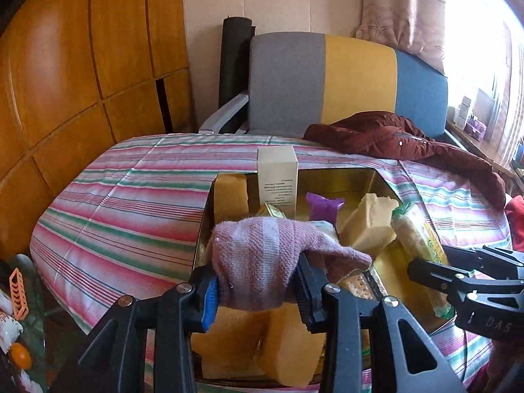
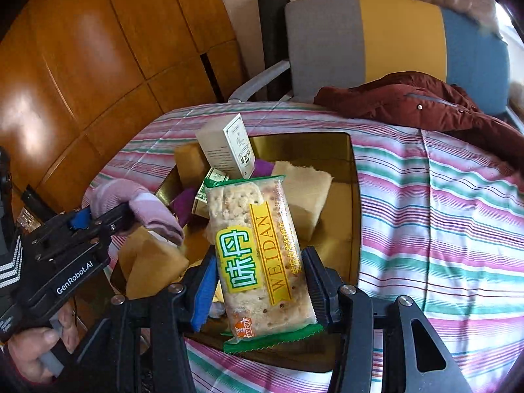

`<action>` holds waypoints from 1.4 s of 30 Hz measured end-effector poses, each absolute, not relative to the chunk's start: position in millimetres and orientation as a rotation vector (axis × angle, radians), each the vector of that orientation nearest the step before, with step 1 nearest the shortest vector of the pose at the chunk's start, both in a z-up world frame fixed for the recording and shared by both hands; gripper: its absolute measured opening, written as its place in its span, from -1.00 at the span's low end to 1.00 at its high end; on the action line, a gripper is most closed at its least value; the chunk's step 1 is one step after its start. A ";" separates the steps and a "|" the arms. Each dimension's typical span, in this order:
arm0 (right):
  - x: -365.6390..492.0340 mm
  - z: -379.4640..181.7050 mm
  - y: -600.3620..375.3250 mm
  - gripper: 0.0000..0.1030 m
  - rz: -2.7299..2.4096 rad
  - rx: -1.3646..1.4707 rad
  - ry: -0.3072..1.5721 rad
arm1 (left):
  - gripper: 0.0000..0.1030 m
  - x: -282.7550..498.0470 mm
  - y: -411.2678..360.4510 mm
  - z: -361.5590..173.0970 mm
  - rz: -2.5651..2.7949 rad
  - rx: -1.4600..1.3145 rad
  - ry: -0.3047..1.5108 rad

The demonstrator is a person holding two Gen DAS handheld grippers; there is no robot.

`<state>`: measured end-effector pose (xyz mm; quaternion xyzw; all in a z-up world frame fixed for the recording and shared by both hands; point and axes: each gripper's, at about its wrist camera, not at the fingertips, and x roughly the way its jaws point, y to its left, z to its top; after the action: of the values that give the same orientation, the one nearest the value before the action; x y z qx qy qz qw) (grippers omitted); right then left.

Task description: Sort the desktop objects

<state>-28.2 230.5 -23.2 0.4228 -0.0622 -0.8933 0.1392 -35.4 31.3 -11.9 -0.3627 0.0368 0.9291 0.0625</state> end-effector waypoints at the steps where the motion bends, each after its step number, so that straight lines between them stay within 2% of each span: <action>1: -29.3 -24.4 228.6 -0.02 -2.584 1.228 -0.172 | -0.25 -36.7 30.9 -14.0 2.807 -1.104 0.109; 14: -55.3 -51.3 219.4 -0.02 -2.604 1.323 -0.156 | -0.25 -55.3 32.9 -45.4 2.782 -1.210 0.086; 26: -59.9 -66.3 218.4 0.00 -2.571 1.367 -0.196 | -0.19 -61.1 38.7 -52.1 2.791 -1.217 0.108; 34: -50.5 -53.5 218.4 0.21 -2.604 1.315 -0.188 | -0.06 -56.6 39.6 -45.7 2.802 -1.202 0.105; 42: -37.9 -43.0 214.9 0.27 -2.643 1.270 -0.169 | 0.05 -46.8 36.8 -32.5 2.842 -1.160 0.105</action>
<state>-37.9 214.9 -43.0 0.4302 -0.0572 -0.8952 0.1019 -46.8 36.8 -32.5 -0.3773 0.0341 0.9248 0.0350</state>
